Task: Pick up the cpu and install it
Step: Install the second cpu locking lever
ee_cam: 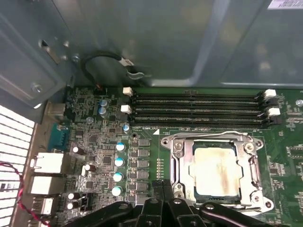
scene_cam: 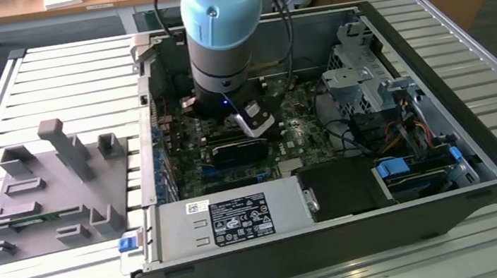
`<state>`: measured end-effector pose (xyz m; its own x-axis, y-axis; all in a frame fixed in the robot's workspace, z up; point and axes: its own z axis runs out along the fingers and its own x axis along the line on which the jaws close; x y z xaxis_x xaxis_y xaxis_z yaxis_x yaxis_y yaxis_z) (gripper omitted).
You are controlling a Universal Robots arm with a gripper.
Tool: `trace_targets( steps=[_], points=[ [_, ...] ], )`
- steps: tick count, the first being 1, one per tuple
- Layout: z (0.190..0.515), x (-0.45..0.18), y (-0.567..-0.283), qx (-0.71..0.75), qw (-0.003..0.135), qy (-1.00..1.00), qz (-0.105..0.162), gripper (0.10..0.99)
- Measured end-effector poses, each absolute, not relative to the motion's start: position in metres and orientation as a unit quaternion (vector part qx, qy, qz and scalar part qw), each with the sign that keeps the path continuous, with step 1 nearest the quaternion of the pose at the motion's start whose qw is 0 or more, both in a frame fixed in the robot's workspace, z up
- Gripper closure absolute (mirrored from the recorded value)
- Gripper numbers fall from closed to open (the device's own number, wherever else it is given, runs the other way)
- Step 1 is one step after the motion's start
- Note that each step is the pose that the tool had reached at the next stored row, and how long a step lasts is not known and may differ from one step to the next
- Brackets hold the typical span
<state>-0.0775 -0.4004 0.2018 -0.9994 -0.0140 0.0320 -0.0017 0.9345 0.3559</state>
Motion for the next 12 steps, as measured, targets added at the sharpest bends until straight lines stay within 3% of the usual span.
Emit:
trace_targets(
  steps=[12],
  points=[
    [0.228, -0.078, -0.400, 0.004, 0.017, -0.983, -0.181, 0.980]
  ],
)
